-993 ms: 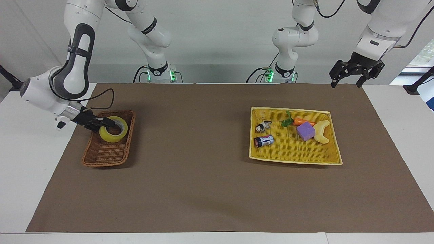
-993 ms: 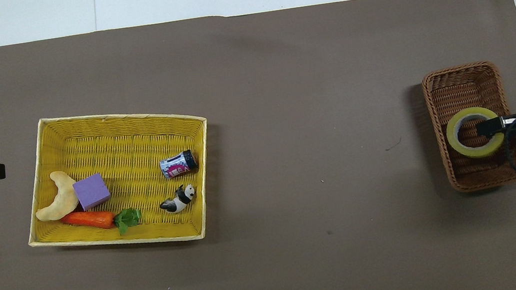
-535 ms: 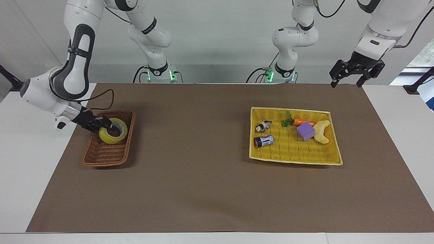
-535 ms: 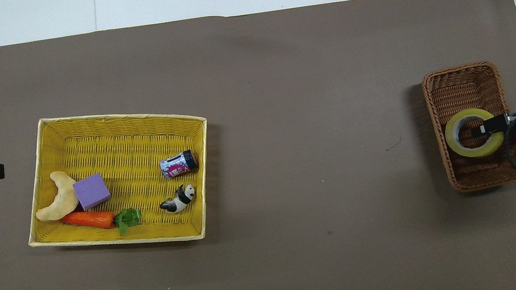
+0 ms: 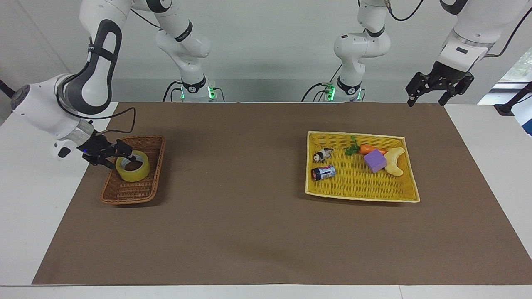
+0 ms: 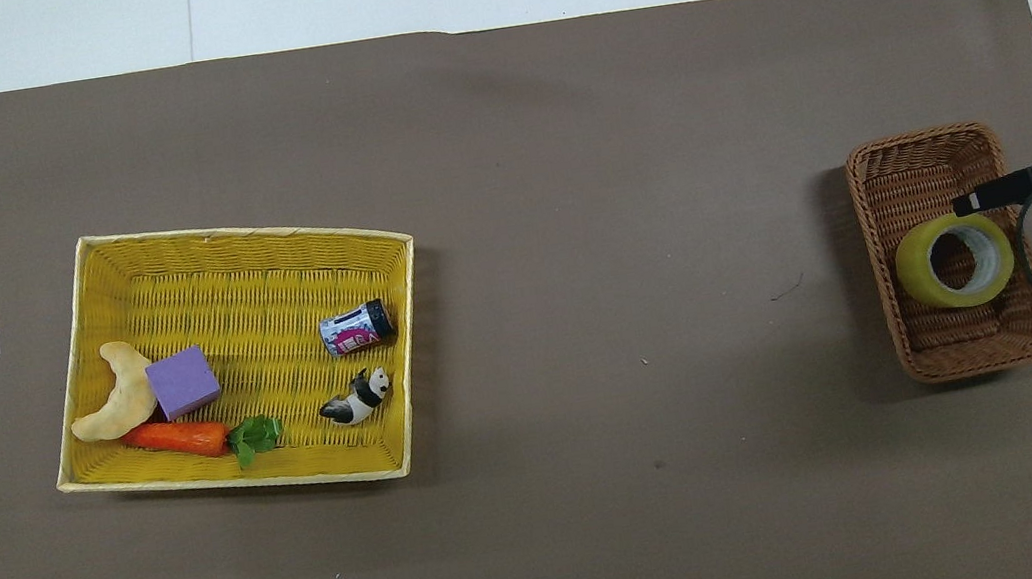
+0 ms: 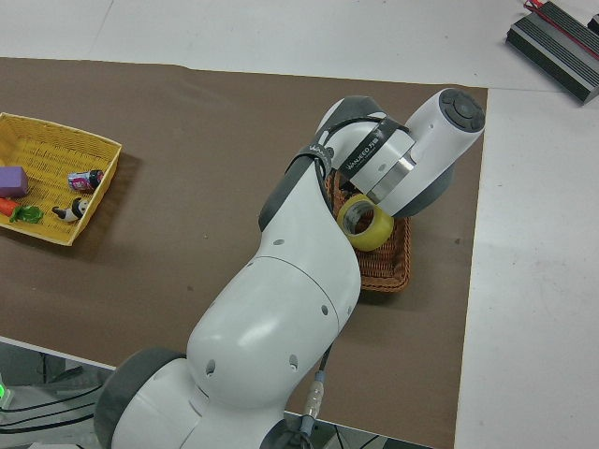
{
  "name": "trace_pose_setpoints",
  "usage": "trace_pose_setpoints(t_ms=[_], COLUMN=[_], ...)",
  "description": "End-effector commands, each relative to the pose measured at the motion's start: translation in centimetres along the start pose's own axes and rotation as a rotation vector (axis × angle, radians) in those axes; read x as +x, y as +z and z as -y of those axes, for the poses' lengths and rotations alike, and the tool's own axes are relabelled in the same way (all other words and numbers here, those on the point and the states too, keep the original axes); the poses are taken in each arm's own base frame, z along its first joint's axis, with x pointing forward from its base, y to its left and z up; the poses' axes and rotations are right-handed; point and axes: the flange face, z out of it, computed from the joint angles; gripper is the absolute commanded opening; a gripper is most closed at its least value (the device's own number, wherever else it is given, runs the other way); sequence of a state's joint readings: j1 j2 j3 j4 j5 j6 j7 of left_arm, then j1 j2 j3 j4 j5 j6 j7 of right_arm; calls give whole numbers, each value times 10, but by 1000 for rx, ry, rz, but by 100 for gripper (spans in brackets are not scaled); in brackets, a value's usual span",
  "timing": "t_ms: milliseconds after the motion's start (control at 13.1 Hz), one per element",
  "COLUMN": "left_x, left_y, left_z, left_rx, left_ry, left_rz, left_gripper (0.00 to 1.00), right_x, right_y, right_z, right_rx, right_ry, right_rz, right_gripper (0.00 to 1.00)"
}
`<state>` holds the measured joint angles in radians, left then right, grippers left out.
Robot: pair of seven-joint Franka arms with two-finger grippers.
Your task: Move tape to another basket
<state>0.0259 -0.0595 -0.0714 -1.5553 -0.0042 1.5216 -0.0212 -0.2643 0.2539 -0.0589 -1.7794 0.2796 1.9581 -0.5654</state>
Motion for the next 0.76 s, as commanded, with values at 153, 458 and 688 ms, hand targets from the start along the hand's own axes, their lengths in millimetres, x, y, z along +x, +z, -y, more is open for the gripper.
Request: trace_pose_setpoints(t_ms=[153, 458, 688], left_x=[-6, -6, -6], left_y=[-4, -4, -4], left_z=[5, 5, 5], left_rx=[-9, -9, -9], left_ry=[-7, -7, -7], left_rz=[0, 0, 0], left_gripper=[100, 100, 100], right_x=[25, 27, 24], right_y=[-20, -16, -10], right_z=[59, 103, 148], right_rx=[-184, -225, -235], right_ry=[82, 172, 248], right_rz=[0, 12, 9], right_gripper=[100, 100, 100])
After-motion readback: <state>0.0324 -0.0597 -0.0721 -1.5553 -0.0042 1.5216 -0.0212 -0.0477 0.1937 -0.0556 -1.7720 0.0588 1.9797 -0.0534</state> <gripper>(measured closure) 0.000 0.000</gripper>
